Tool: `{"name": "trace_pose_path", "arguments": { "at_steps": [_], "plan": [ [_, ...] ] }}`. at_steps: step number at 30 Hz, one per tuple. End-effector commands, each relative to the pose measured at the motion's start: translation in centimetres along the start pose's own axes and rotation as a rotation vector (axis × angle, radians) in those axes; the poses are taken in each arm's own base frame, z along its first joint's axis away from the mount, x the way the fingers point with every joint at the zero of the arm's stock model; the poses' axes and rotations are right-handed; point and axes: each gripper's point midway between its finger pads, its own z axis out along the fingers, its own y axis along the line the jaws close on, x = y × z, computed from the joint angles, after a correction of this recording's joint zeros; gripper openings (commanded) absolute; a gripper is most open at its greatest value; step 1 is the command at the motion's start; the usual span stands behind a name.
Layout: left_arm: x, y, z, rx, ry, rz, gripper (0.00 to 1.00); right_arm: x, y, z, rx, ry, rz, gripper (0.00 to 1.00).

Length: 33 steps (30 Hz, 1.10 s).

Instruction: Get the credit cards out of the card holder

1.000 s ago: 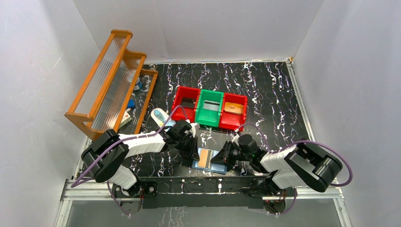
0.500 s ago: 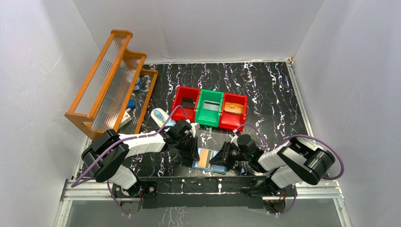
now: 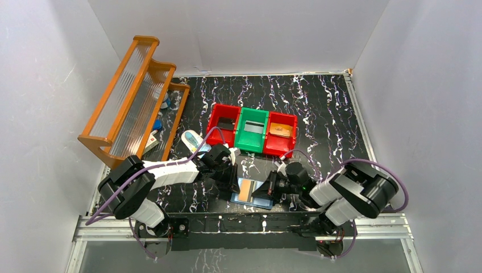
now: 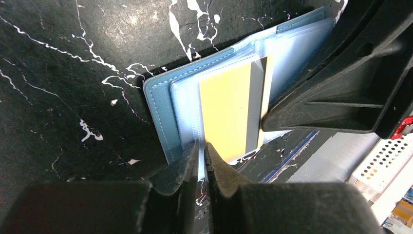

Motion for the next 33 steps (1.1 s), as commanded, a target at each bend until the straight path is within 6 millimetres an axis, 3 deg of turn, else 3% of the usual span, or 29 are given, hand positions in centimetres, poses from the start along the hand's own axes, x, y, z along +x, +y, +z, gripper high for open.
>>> {"name": "trace_pose_path", "arguments": {
  "at_steps": [1, 9, 16, 20, 23, 26, 29, 33],
  "plan": [
    [3.5, 5.9, 0.8, -0.244, 0.088, -0.002, 0.10, -0.2, -1.3, -0.9, 0.046, -0.038, -0.005, 0.00],
    [3.5, 6.0, 0.8, -0.252, 0.089, 0.000, 0.10, 0.0, -2.1, -1.9, 0.089, -0.038, -0.014, 0.00],
    [2.9, 5.8, -0.3, -0.276, 0.063, 0.007, 0.12, -1.1, -2.4, -3.1, 0.134, -0.109, -0.017, 0.00],
    [0.2, 3.8, -2.6, -0.260, -0.040, 0.028, 0.27, -1.8, -1.9, -3.3, 0.136, -0.144, -0.041, 0.00],
    [-2.1, 0.7, -4.0, -0.165, -0.127, 0.048, 0.39, -1.8, -1.7, -3.2, 0.133, -0.134, -0.044, 0.00],
    [-3.6, -2.6, -4.5, -0.034, -0.172, 0.083, 0.44, -1.5, -1.8, -3.0, 0.129, -0.110, -0.038, 0.00],
    [-3.7, -4.3, -4.0, 0.051, -0.145, 0.105, 0.46, -1.4, -1.8, -2.7, 0.119, -0.097, -0.032, 0.00],
    [-2.3, -4.9, -2.2, 0.095, -0.054, 0.135, 0.46, -1.6, -1.6, -2.5, 0.119, -0.095, -0.031, 0.00]
  ]
}}
